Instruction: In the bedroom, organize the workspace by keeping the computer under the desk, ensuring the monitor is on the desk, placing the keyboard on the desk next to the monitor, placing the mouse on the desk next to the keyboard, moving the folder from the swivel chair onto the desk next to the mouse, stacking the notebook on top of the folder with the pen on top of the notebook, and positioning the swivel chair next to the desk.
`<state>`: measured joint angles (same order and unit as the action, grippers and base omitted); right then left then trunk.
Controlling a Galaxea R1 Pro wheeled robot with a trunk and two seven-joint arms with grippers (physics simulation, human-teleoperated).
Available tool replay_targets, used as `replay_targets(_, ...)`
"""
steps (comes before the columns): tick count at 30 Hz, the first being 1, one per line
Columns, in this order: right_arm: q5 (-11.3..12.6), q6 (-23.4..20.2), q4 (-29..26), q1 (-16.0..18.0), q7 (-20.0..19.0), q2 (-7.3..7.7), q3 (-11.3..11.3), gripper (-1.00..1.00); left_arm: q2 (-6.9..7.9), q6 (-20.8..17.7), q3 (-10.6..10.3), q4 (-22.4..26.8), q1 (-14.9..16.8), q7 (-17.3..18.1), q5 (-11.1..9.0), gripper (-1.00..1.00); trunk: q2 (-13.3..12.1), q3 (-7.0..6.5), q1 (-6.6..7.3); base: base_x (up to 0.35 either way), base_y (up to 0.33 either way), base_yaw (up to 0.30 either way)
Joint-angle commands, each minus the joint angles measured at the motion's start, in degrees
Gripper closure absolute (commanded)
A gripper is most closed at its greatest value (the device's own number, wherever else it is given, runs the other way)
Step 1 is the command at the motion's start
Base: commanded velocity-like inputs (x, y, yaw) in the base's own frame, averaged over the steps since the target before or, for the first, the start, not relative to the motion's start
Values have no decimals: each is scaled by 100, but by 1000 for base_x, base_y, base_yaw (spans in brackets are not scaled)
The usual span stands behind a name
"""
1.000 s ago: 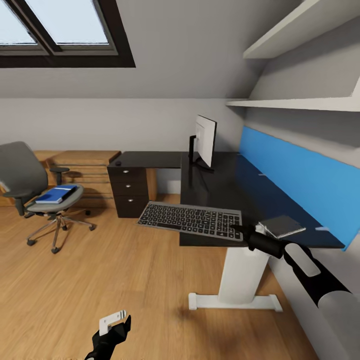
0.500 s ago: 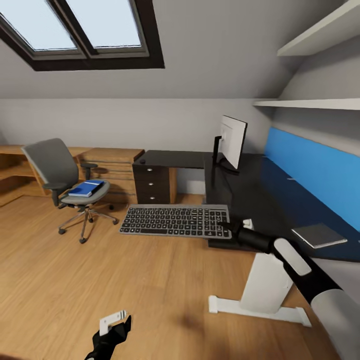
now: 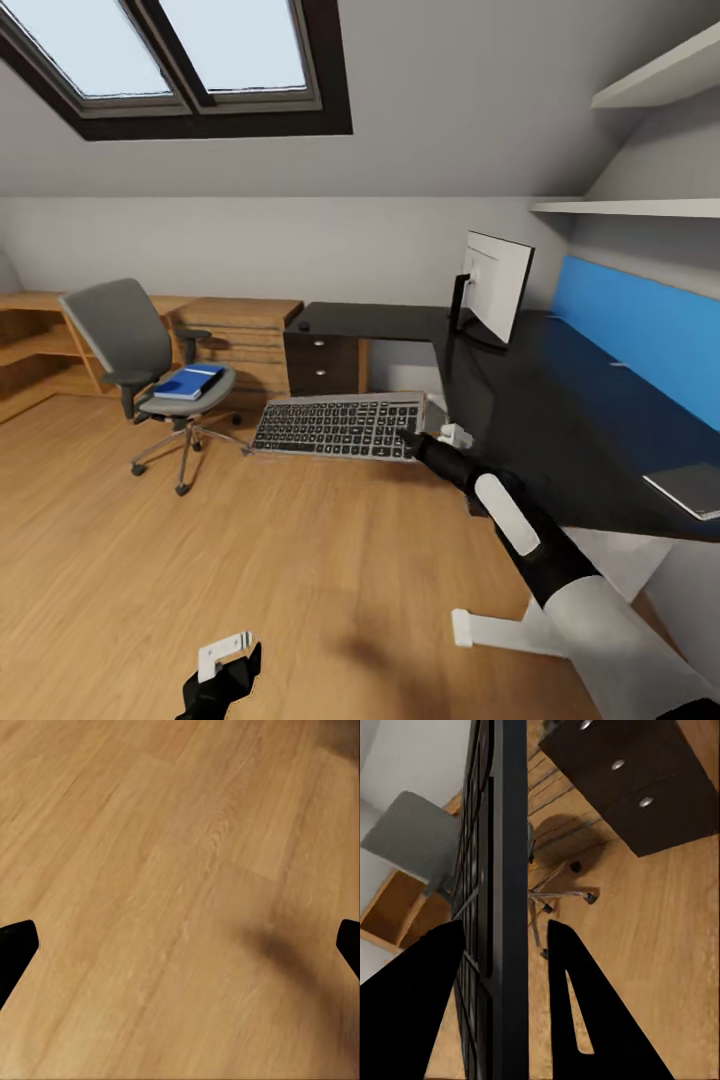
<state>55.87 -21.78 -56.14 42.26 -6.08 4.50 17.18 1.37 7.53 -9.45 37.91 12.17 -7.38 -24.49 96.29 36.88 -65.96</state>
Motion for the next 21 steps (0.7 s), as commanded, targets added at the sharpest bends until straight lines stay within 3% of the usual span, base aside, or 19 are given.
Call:
replay_targets(1, -549, 553, -1, 3, 550, -367, 10, 100, 5, 29, -48, -2, 4, -45, -48, -100, 3, 5, -2, 244, 263, 0)
replay_targets(3, -1168, 882, 4, 2, 1013, -650, 8, 100, 4, 29, -53, -3, 4, -45, -47, -100, 3, 5, -2, 246, 261, 0)
replay_targets(6, -1722, 1150, 12, -30, 1575, -885, 9, 100, 3, 29, -56, -3, 4, -45, -47, -100, 3, 5, -2, 248, 259, 0)
replay_targets(7, -1807, 1218, 12, -57, 1676, -919, 10, 100, 3, 29, -56, -3, 4, -45, -47, -100, 3, 5, -2, 248, 259, 0)
replay_targets(14, -1958, 1633, 15, -197, 1850, -974, 41, 100, 3, 29, -57, -3, 4, -49, -47, -100, 3, 5, -2, 248, 259, 0)
replay_targets(17, -1977, 1699, 8, -232, 1874, -962, 214, 100, -1, 29, -57, -3, 4, -52, -47, -100, 3, 5, -2, 248, 259, 0)
replay_targets(21, -1977, 1710, 2, -243, 1889, -954, 275, 100, -2, 29, -57, -3, 4, -52, -47, -100, 3, 5, -2, 248, 261, 0)
